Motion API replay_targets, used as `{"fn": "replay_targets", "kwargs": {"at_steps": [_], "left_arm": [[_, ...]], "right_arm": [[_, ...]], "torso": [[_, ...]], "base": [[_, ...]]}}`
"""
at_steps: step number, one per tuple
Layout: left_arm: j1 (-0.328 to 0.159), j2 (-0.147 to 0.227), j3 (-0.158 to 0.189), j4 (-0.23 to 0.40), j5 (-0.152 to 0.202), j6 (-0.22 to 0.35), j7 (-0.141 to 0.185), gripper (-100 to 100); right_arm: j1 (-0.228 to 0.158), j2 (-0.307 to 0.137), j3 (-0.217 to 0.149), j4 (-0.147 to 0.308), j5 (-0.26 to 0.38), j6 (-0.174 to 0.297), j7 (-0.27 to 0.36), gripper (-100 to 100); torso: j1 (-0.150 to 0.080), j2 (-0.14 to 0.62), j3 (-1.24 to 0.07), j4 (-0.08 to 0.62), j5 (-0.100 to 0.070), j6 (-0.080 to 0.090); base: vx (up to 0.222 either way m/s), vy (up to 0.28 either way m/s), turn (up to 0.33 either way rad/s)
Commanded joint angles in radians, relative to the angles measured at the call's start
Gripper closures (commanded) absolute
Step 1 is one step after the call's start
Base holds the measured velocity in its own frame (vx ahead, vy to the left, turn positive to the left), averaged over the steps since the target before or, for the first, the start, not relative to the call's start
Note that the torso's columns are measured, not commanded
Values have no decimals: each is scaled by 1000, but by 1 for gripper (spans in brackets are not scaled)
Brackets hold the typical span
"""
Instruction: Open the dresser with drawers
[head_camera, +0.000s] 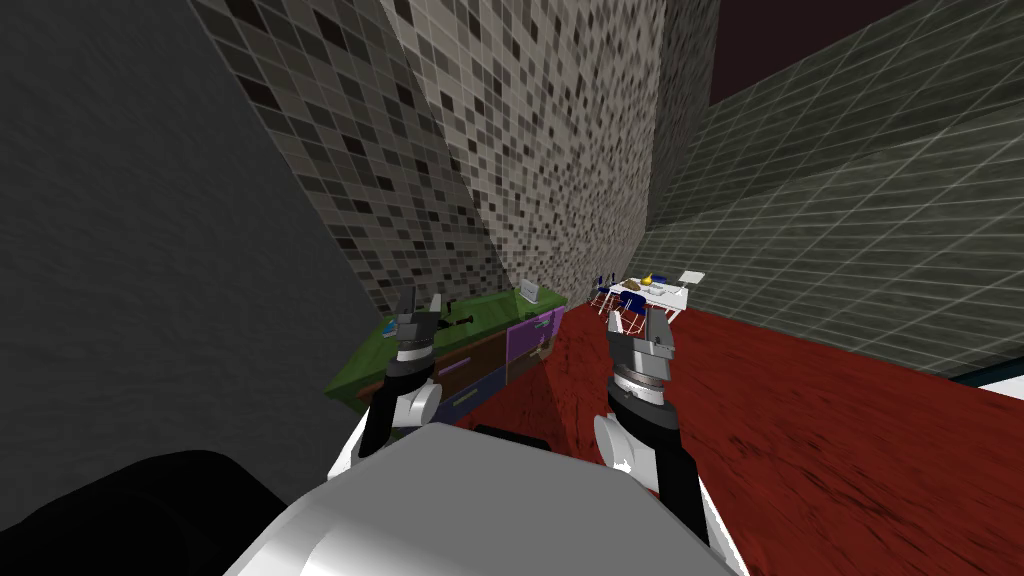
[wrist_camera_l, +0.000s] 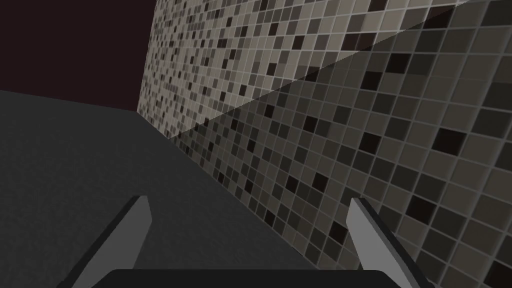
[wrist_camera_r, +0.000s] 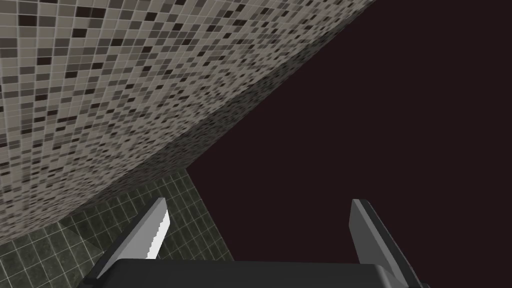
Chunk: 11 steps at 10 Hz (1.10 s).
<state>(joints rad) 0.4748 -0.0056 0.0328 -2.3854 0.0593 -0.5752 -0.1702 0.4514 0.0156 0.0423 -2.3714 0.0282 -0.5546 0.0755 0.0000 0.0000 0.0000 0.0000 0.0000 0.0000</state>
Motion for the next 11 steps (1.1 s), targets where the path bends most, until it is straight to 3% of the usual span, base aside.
{"fn": "replay_targets", "kwargs": {"at_steps": [1,9,10,11], "left_arm": [[0,0,0,0,0,0,0,0],[0,0,0,0,0,0,0,0],[0,40,5,12,8,-1,-2,-100],[0,66,9,24,17,-3,-5,-100]], "right_arm": [[0,0,0,0,0,0,0,0],[0,0,0,0,0,0,0,0],[0,0,0,0,0,0,0,0],[0,0,0,0,0,0,0,0]], "torso": [[0,41,-82,41,0,0],[0,618,-1234,617,0,0],[0,691,-1382,691,0,0],[-1,725,-1451,724,0,0]], "base": [[0,0,0],[0,0,0],[18,-30,-34],[33,-56,-42]]}}
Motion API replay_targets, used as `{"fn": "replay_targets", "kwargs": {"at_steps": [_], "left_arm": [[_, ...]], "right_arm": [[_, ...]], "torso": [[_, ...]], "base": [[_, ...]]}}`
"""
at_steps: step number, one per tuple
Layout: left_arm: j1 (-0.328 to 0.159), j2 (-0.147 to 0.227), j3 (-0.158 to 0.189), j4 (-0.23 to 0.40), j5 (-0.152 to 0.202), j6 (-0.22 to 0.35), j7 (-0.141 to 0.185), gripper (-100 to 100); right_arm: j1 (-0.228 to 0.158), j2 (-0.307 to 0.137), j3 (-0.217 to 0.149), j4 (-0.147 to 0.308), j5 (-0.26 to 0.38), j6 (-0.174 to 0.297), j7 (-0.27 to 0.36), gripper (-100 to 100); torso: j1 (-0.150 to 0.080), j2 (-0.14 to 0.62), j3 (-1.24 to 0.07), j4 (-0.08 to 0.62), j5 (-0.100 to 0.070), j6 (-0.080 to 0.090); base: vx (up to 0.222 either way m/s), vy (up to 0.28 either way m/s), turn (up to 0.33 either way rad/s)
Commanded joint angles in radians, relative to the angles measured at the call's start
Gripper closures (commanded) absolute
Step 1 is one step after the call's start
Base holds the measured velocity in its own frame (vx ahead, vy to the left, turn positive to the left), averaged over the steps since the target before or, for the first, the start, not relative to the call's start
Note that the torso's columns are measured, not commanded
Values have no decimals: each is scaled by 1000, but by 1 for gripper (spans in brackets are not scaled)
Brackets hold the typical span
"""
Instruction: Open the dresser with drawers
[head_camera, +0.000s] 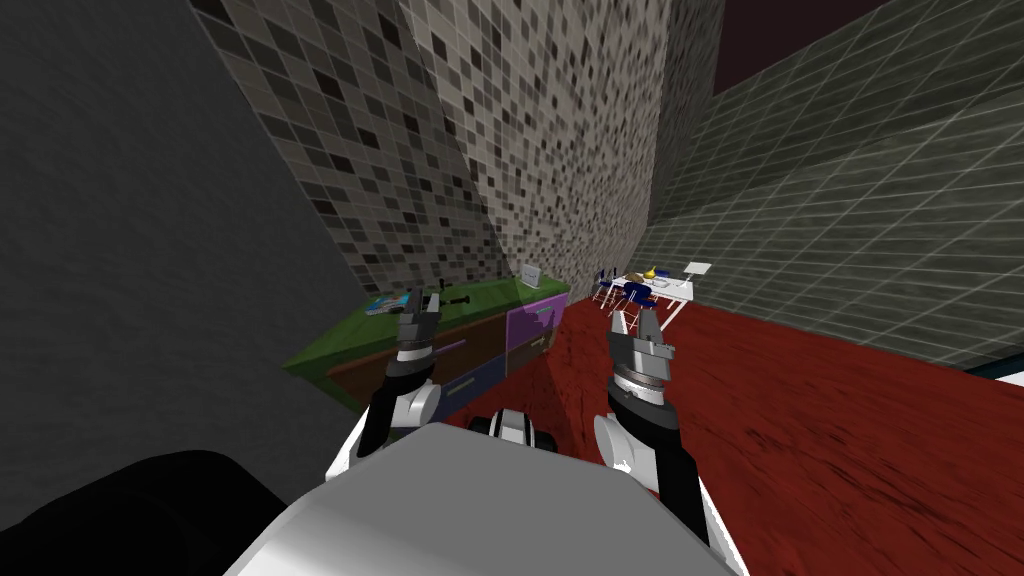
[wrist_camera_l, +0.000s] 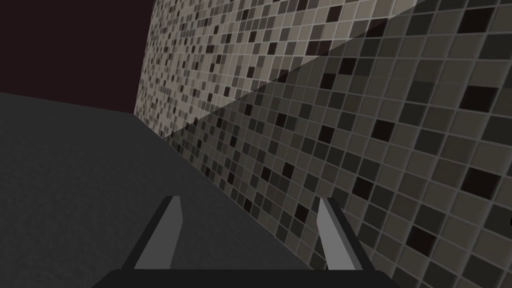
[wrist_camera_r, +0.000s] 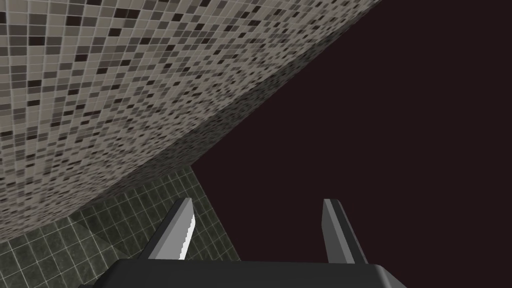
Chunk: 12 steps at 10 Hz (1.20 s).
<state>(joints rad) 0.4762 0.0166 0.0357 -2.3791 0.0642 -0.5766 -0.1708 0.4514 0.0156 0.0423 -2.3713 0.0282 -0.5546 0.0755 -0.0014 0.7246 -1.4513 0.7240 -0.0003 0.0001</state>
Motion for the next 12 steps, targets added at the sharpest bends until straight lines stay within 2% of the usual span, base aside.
{"fn": "replay_targets", "kwargs": {"at_steps": [1,3,6,11,12], "left_arm": [[-1,69,13,33,23,-4,-8,-100],[0,111,28,74,52,-10,-18,-100],[1,156,59,155,109,-23,-40,-100],[3,193,126,317,232,-52,-91,-100],[3,193,126,325,232,-52,-91,-100]], "right_arm": [[0,0,0,0,0,0,0,0],[0,0,0,0,0,0,0,0],[0,0,0,0,0,0,0,0],[0,0,0,0,0,0,0,0],[0,0,0,0,0,0,0,0]], "torso": [[-1,8,-20,10,0,0],[-1,11,-26,13,0,0],[0,13,-25,14,0,0],[1,12,-26,14,0,0],[0,14,-25,14,0,0]], "base": [[48,-75,-61],[73,-106,-70],[100,-147,-105],[140,-172,-132],[91,-118,-36]]}}
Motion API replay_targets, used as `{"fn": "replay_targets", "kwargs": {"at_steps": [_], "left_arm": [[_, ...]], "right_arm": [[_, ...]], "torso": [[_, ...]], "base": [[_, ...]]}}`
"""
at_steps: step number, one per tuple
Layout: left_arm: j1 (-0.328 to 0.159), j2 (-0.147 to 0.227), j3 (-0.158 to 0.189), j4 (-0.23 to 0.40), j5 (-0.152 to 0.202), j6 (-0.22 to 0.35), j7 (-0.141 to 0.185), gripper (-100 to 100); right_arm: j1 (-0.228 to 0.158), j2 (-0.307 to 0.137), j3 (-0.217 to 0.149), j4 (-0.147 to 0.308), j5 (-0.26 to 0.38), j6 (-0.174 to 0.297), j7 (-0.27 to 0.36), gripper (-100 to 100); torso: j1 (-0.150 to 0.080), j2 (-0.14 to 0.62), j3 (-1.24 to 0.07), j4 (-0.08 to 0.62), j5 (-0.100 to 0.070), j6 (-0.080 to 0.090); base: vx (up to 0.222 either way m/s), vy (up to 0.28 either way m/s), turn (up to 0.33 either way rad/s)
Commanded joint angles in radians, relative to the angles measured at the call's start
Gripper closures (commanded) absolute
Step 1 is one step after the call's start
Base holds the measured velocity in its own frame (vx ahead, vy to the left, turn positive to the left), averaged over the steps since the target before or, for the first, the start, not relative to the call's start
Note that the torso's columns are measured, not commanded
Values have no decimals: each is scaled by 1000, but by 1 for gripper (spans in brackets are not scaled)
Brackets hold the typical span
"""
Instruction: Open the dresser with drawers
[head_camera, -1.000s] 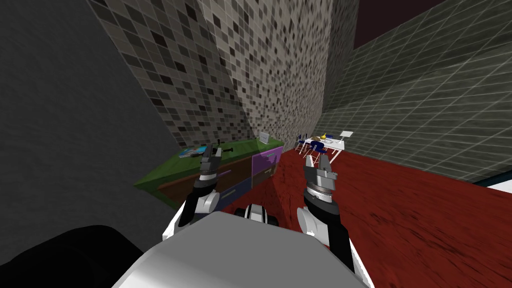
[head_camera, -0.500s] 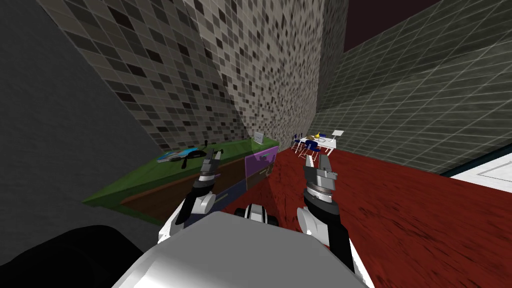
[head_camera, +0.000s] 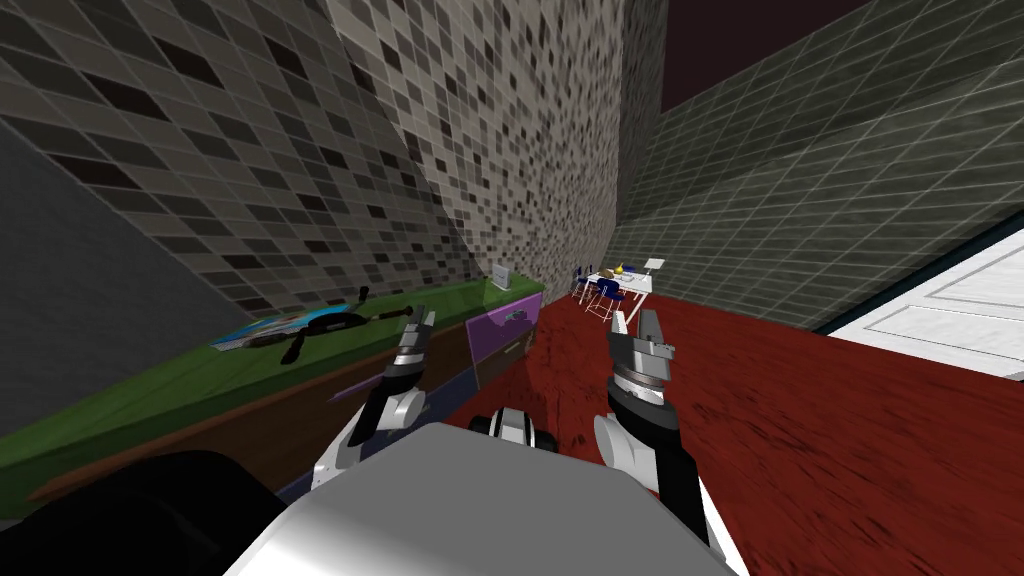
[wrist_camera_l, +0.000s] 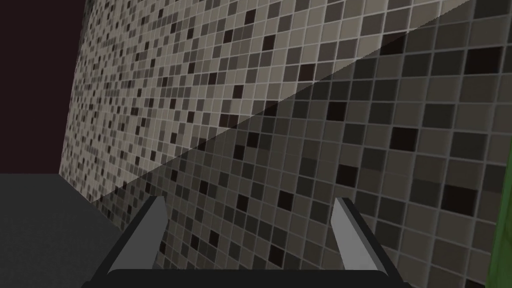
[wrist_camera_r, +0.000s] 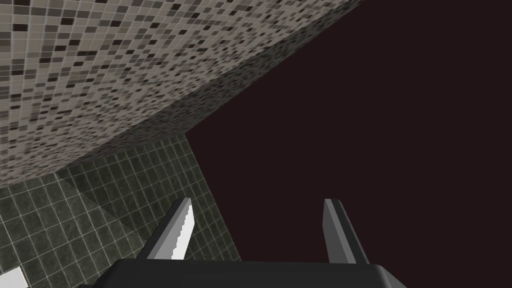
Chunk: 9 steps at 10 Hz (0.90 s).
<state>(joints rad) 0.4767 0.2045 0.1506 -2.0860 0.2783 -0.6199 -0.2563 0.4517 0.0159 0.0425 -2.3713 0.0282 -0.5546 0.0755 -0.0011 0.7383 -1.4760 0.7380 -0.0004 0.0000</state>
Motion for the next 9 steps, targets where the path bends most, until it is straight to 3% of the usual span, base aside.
{"fn": "replay_targets", "kwargs": {"at_steps": [1,6,9], "left_arm": [[3,9,25,69,45,-15,-16,-100],[3,17,100,244,178,-42,-58,-100],[2,18,114,293,204,-45,-63,-100]], "right_arm": [[0,0,0,0,0,0,0,0],[0,0,0,0,0,0,0,0],[0,0,0,0,0,0,0,0]], "torso": [[4,3,2,1,1,-1],[-1,0,0,0,0,0],[4,2,2,1,1,0]], "base": [[98,-102,-101],[161,-182,-138],[109,-116,-52]]}}
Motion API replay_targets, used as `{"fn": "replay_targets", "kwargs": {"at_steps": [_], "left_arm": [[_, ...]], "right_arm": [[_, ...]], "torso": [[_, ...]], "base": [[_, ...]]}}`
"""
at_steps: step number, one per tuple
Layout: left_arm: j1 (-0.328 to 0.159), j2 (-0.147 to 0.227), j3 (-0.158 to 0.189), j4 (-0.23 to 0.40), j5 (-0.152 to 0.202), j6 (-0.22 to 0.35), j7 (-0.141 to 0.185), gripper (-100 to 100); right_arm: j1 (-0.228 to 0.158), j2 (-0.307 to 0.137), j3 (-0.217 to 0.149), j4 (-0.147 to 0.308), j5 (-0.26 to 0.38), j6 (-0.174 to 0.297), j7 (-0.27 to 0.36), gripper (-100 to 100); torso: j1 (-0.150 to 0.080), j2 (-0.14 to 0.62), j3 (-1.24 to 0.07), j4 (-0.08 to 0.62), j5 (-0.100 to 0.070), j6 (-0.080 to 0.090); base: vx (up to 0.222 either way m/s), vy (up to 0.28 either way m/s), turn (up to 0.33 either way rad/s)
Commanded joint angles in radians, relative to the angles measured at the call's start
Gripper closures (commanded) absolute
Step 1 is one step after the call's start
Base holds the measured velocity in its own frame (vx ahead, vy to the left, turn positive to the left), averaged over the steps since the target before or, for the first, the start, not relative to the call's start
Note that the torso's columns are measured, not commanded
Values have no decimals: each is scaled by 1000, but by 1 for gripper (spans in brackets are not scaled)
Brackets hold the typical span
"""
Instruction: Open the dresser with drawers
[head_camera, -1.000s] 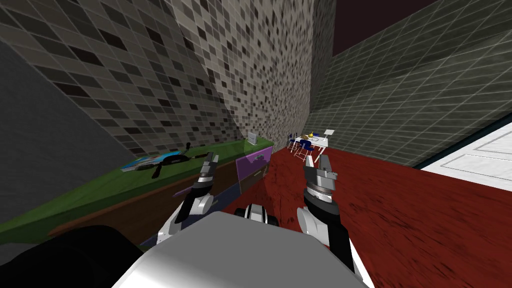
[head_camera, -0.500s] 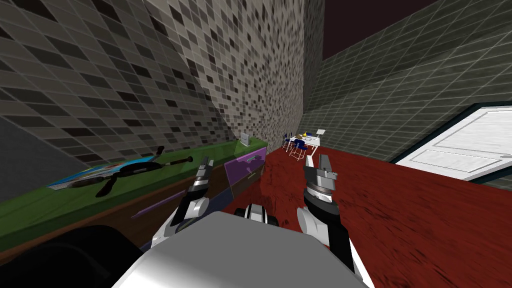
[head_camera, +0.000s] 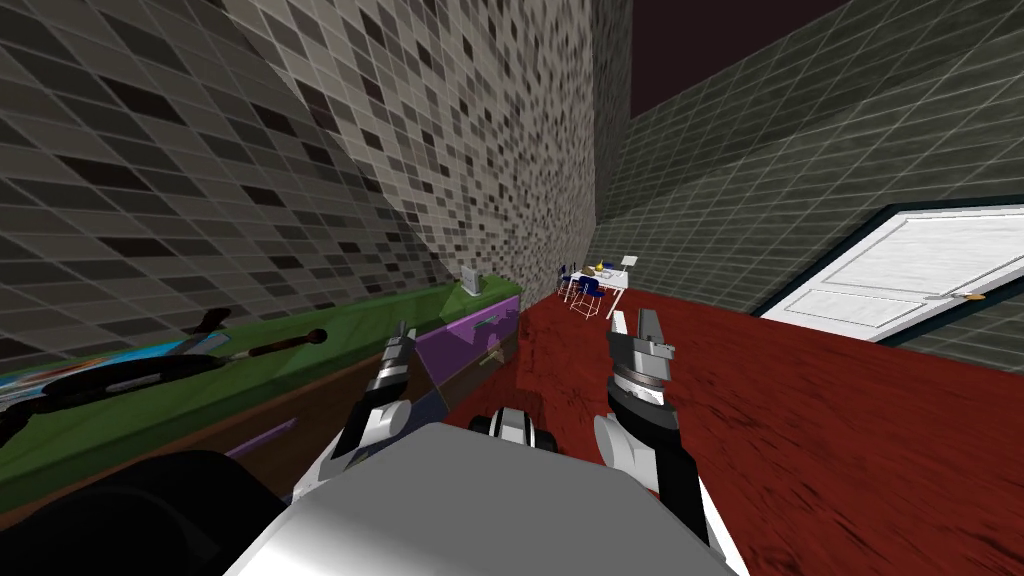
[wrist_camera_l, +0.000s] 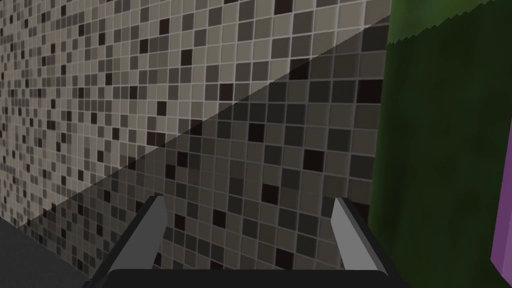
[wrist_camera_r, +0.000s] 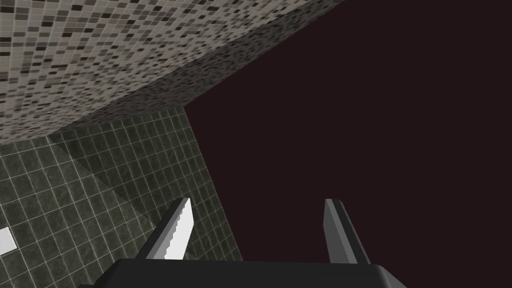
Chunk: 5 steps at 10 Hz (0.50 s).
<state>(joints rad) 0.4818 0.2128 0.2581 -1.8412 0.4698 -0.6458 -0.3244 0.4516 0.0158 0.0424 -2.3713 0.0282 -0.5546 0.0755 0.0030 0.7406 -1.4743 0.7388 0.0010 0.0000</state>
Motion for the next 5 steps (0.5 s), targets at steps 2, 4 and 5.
{"fn": "replay_targets", "kwargs": {"at_steps": [2,4,5], "left_arm": [[-6,11,36,117,60,-23,0,-100],[-8,13,50,161,83,-23,-1,-100],[-11,14,64,188,106,-23,0,-100]], "right_arm": [[0,0,0,0,0,0,0,0],[0,0,0,0,0,0,0,0],[0,0,0,0,0,0,0,0]], "torso": [[-2,-1,0,0,0,0],[-6,-10,-6,-3,-1,3],[-3,-6,-4,-2,-1,1]], "base": [[106,-109,-98],[139,-172,-64],[85,-141,-75]]}}
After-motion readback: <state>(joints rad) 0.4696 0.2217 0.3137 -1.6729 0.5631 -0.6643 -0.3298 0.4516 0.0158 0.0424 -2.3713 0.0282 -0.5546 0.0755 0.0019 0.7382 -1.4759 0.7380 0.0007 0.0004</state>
